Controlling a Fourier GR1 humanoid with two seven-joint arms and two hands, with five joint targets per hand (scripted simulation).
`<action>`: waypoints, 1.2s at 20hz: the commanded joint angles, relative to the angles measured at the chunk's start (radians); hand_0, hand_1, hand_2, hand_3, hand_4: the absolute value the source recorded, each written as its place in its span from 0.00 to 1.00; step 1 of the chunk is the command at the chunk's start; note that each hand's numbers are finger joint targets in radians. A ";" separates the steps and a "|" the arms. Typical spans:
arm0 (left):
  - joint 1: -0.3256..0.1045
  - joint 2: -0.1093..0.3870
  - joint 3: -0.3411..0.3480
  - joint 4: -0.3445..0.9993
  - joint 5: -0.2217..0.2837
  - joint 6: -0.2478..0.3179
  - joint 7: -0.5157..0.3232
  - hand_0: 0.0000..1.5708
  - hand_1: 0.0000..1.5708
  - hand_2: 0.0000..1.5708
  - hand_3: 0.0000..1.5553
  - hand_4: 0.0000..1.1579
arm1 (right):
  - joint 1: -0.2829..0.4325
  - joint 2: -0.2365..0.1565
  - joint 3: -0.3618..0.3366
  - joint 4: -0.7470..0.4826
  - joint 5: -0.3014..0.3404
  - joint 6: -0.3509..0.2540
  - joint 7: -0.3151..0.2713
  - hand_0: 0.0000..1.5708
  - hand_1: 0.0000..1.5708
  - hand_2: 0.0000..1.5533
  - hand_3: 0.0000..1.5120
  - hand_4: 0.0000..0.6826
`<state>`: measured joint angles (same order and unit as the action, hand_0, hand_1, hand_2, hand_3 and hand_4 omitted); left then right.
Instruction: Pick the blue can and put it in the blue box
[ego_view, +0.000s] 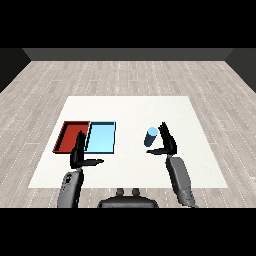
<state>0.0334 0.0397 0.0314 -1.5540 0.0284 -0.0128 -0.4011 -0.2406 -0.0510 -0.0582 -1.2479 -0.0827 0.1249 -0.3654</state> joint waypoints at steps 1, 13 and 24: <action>-0.034 -0.017 -0.016 -0.003 -0.014 0.025 0.036 0.00 0.00 0.00 0.00 0.00 | 0.057 -0.003 0.011 -0.069 0.008 -0.019 0.039 0.00 0.00 0.00 0.00 0.00; 0.030 -0.001 0.011 0.002 -0.018 0.013 -0.038 0.00 0.00 0.00 0.00 0.00 | -0.082 0.010 -0.038 0.181 -0.003 -0.049 -0.003 0.00 0.00 0.00 0.00 0.00; -0.034 0.018 0.024 0.005 -0.023 0.017 0.024 0.00 0.00 0.00 0.00 0.00 | -0.247 -0.026 -0.104 0.433 -0.038 -0.057 -0.016 0.00 0.00 0.00 0.00 0.00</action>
<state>0.0229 0.0458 0.0457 -1.5581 0.0180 -0.0038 -0.3830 -0.4317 -0.0706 -0.1476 -0.8661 -0.1102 0.0848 -0.4123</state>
